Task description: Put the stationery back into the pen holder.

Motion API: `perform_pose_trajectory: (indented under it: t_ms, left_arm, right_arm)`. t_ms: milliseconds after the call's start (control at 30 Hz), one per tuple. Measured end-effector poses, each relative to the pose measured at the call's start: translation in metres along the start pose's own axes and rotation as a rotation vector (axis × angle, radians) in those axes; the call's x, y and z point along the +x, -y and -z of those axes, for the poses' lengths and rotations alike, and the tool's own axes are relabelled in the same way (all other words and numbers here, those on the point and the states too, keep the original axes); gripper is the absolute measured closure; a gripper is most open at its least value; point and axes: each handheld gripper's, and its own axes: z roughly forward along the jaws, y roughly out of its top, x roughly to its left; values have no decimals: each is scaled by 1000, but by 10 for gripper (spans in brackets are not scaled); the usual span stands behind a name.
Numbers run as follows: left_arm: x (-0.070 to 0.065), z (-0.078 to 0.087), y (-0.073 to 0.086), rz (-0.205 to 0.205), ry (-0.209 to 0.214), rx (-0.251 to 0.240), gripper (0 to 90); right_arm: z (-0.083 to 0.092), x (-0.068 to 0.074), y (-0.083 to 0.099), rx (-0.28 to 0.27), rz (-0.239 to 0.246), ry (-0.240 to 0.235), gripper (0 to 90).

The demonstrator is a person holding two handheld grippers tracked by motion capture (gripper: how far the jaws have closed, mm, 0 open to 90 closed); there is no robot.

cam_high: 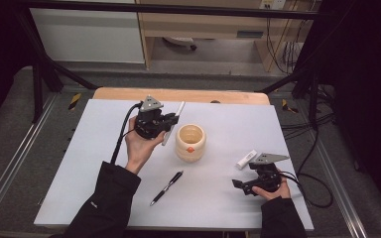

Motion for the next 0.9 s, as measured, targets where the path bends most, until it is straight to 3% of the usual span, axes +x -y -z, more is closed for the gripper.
perform_pose_trajectory:
  t_ms: [900]
  left_arm:
    - [-13, -38, -25, -20, 21, -53, 785]
  right_arm:
    - [0, 0, 0, -1, 2, -5, 6]
